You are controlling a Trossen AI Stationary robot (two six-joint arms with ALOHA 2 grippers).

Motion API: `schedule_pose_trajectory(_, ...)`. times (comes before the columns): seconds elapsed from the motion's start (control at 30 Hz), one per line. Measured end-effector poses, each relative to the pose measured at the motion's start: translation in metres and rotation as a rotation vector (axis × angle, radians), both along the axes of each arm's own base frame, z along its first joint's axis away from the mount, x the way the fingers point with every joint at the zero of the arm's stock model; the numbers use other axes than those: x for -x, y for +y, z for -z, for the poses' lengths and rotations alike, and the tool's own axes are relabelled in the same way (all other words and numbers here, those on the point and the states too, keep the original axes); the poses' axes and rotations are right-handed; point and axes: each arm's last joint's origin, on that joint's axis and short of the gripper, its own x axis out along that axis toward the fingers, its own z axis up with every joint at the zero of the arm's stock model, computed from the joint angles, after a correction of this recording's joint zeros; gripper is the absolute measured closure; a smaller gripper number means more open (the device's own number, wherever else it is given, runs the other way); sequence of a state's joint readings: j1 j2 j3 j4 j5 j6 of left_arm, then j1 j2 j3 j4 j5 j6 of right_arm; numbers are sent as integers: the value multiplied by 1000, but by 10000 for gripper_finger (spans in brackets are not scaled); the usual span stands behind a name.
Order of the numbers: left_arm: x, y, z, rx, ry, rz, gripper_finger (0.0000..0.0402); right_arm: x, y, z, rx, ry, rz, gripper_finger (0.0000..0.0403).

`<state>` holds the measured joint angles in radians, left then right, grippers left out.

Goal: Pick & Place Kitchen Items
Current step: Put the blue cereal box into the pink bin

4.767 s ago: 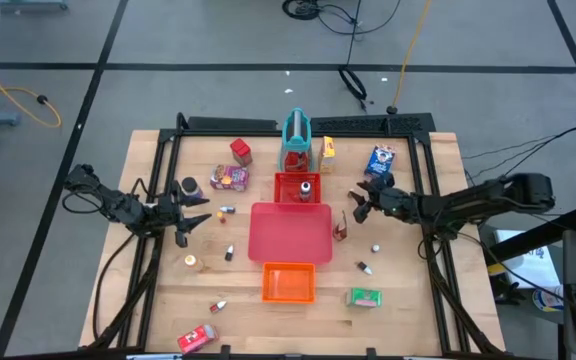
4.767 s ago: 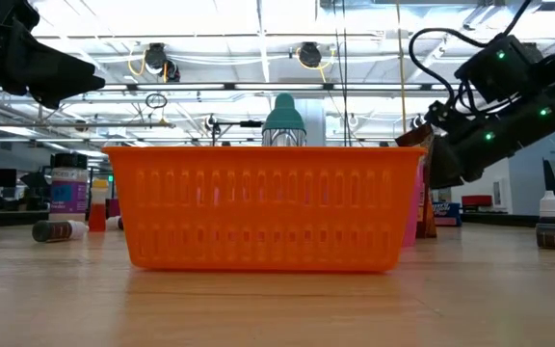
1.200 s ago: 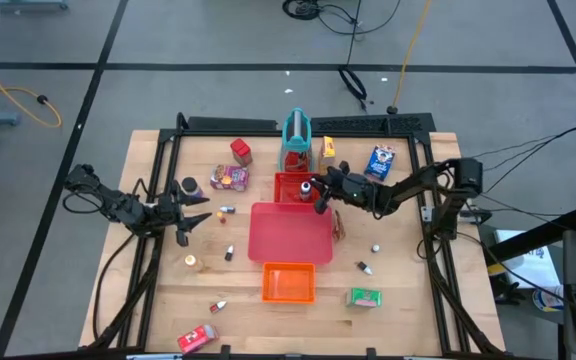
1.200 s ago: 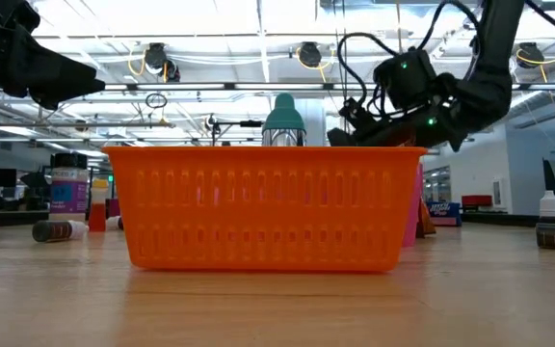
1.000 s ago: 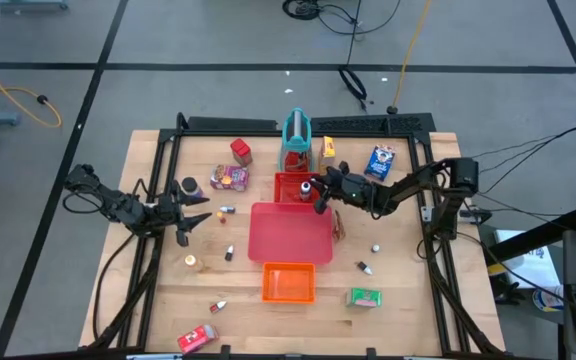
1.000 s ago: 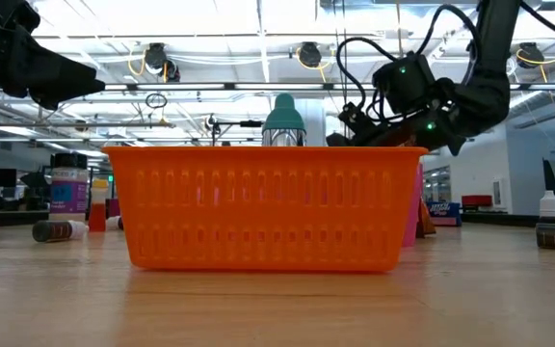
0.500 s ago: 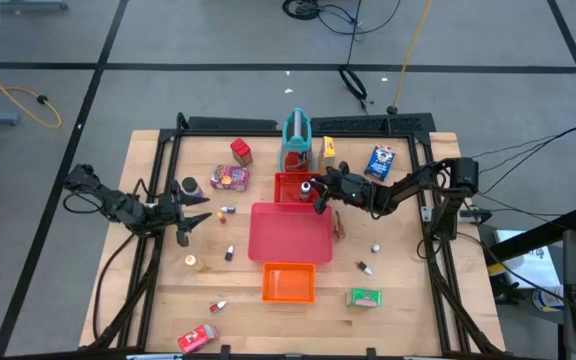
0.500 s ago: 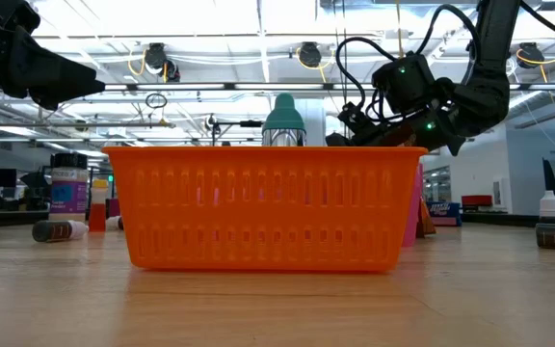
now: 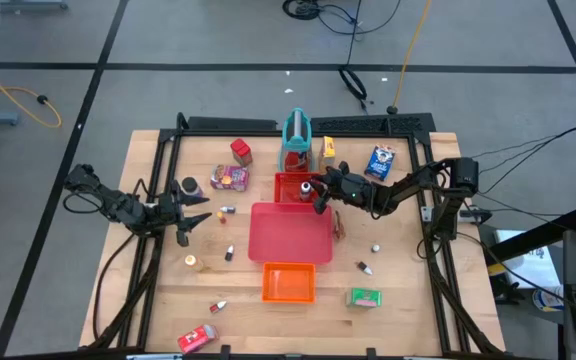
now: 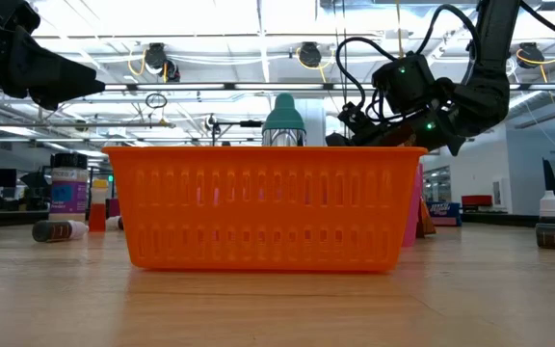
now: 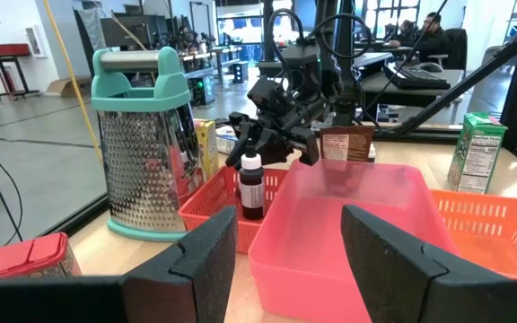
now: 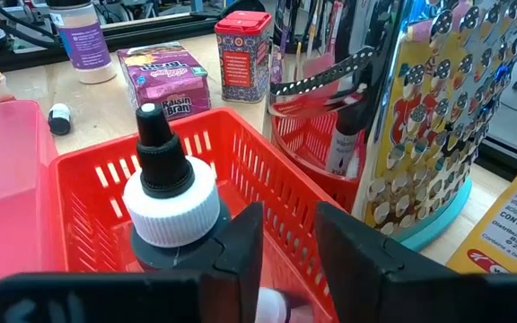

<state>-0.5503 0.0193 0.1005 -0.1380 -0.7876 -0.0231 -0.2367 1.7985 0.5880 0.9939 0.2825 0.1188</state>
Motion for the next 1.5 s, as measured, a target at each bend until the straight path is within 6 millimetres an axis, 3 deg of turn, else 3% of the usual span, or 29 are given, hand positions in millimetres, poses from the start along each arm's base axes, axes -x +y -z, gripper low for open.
schedule_pose_trajectory(0.33, 0, 0, 0, 0, 0, 0, 201, 0, 0, -3, 14, -3, -4, 282)
schedule_pose_trajectory(0.63, 0, 0, 0, 2, 0, 0, 201, 5, 2, -28, 64, -15, -18, 281)
schedule_pose_trajectory(1.13, 0, 0, 0, 1, 3, 0, 201, 48, 10, -63, 36, 257, 42, 280)
schedule_pose_trajectory(1.3, 0, 0, 1, -2, 7, 0, 201, 59, 12, -73, 29, 269, 77, 281)
schedule_pose_trajectory(1.5, 0, 0, 1, -2, 8, 0, 201, 73, 11, -73, 59, 379, 197, 281)
